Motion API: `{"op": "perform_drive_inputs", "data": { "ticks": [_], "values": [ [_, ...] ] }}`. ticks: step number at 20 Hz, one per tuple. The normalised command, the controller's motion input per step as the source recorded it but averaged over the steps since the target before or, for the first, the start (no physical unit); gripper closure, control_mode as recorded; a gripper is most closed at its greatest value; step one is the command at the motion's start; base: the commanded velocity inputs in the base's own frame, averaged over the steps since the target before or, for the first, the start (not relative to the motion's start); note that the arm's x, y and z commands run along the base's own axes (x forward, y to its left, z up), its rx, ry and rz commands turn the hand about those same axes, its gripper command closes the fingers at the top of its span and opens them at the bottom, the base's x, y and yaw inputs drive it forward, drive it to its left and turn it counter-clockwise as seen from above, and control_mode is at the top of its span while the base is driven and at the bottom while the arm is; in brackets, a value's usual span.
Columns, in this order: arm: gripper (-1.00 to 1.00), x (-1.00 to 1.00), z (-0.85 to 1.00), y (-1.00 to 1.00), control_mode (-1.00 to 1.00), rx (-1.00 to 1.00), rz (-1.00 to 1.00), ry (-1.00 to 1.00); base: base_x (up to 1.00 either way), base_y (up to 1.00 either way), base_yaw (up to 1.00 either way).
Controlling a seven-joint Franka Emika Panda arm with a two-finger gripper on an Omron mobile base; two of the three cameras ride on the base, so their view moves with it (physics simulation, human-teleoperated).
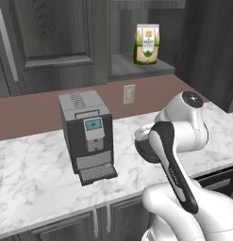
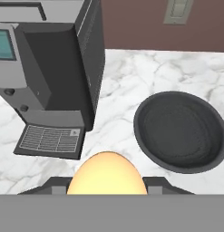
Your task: Pick the egg and butter from the fridge and place them by the bowl for mixing.
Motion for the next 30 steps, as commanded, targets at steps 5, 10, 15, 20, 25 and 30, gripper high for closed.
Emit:
{"op": "perform_drive_inputs", "data": {
  "ticks": [5, 10, 15, 20, 25, 30],
  "values": [
    [1.0, -0.17, -0.12, 0.05, -1.0, -0.14, -0.01, -0.06, 0.0, 0.0, 0.0],
    [1.0, -0.26, -0.18, 0.09, -1.0, -0.1, -0.12, -0.16, 0.0, 0.0, 0.0],
    [1.0, -0.18, -0.21, 0.17, -1.0, 0.0, -0.01, -0.05, 0.0, 0.0, 0.0],
    [1.0, -0.03, -0.07, 0.02, -1.0, 0.0, -0.13, 0.02, 0.0, 0.0, 0.0],
    [1.0, -0.03, -0.27, -0.01, -1.0, 0.02, -0.16, 0.03, 0.0, 0.0, 0.0],
    [1.0, 0.18, -0.32, -0.04, -1.0, 0.13, -0.03, 0.0, 0.0, 0.0, 0.0]
  ]
}}
